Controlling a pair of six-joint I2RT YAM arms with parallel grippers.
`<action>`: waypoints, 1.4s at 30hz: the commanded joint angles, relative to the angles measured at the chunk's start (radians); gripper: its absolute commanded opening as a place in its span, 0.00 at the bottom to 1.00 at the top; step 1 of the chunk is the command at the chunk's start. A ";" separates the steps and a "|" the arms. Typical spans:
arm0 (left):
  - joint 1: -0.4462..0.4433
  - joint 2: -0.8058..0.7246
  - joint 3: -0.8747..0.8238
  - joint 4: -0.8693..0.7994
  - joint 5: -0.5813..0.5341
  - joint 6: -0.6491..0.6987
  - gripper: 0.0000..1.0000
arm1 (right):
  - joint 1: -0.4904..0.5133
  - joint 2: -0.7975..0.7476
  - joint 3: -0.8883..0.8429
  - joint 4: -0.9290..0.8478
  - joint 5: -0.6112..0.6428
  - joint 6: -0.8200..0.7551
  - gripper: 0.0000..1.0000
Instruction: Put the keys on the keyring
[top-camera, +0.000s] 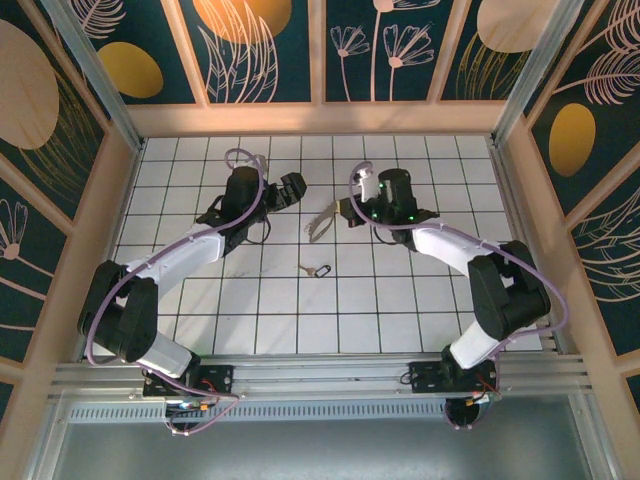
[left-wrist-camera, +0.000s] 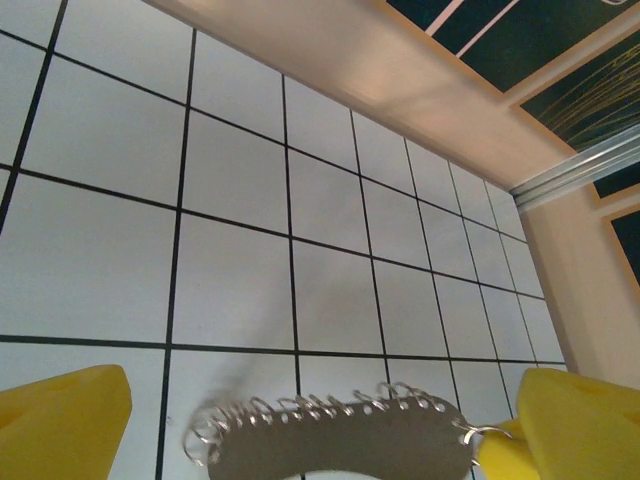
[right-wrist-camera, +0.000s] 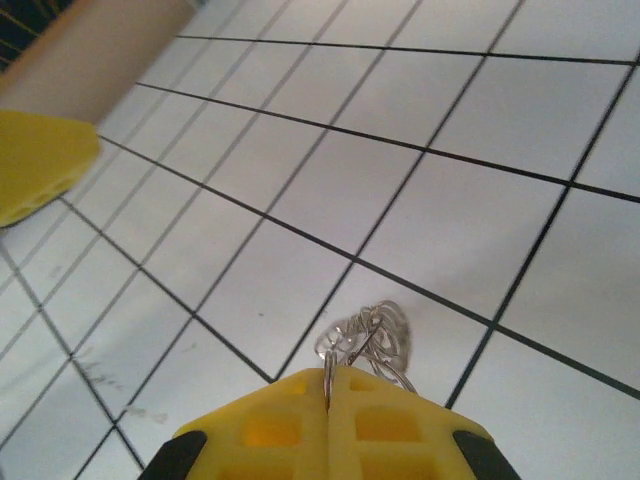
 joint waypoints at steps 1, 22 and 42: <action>0.009 0.025 0.033 0.022 0.038 0.050 0.99 | -0.025 -0.023 -0.025 0.109 -0.203 0.028 0.00; 0.010 0.025 0.032 0.231 0.337 0.180 0.78 | -0.151 -0.007 -0.047 0.381 -0.567 0.105 0.00; 0.018 0.147 0.194 0.305 0.595 0.337 0.38 | -0.201 0.153 0.125 0.476 -0.679 0.229 0.00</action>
